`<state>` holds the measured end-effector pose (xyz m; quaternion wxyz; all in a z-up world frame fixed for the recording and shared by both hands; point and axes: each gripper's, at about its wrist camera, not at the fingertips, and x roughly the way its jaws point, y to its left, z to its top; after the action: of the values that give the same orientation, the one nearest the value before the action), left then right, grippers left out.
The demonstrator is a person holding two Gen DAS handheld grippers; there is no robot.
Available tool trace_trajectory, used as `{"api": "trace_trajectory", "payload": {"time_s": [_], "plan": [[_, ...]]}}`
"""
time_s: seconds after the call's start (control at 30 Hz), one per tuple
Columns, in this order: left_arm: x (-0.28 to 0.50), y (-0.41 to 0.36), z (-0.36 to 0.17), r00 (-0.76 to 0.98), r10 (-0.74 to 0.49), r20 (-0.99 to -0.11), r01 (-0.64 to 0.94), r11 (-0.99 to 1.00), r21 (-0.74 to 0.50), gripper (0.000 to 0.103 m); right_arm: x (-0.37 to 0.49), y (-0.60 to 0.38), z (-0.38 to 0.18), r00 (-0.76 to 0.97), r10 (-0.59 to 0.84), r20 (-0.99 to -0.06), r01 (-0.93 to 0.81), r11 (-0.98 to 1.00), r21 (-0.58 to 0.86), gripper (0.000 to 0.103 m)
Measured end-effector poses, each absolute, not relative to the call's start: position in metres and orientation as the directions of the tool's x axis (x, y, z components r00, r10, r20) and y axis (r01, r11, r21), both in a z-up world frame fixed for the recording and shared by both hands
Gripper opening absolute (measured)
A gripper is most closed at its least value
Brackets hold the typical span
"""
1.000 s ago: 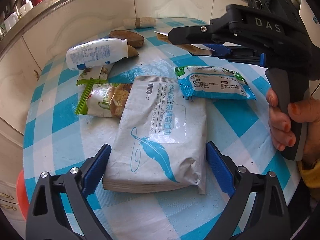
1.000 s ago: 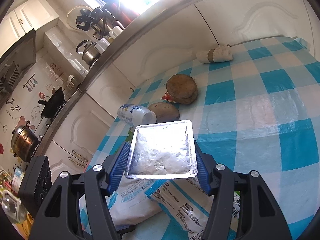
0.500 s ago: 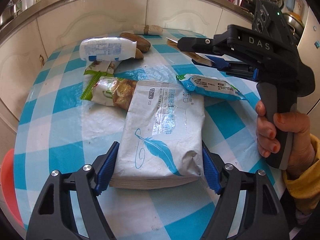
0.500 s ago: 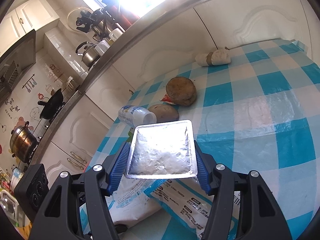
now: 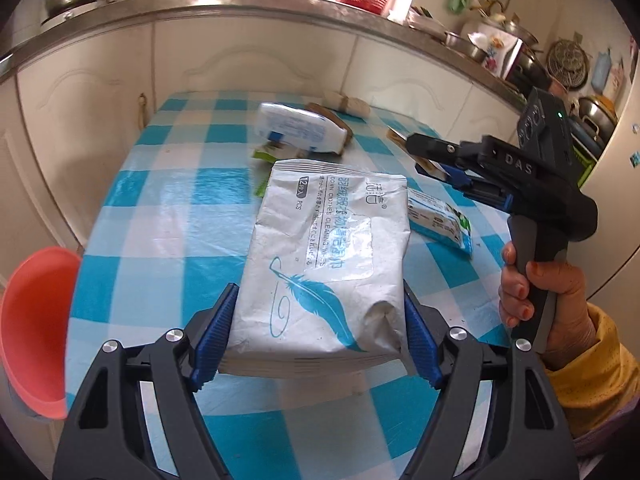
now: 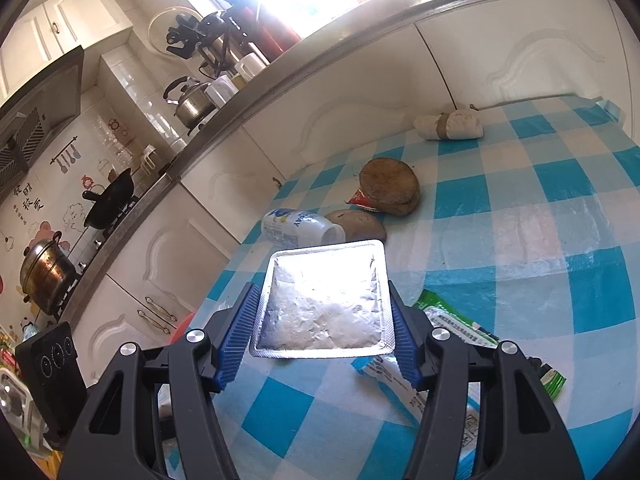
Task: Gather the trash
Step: 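Carry both items to the red bucket and open both grippers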
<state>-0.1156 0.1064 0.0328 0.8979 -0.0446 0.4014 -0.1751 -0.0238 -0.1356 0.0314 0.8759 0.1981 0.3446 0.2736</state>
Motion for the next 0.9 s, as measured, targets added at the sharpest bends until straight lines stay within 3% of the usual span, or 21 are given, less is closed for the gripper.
{"api": "trace_trajectory", "payload": {"time_s": [0.27, 0.9], "plan": [[-0.129, 0.165, 0.034, 0.672, -0.292, -0.681, 0.143, 0.953, -0.267, 0.076, -0.031, -0.079, 0.042, 0.548, 0.650, -0.526, -0.437, 0.759, 0.482, 0.062], [-0.169, 0.336, 0.015, 0.723, 0.033, -0.690, -0.319, 0.902, -0.292, 0.077, -0.045, 0.129, 0.056, 0.263, 0.743, -0.616, -0.743, 0.563, 0.362, 0.062]]}}
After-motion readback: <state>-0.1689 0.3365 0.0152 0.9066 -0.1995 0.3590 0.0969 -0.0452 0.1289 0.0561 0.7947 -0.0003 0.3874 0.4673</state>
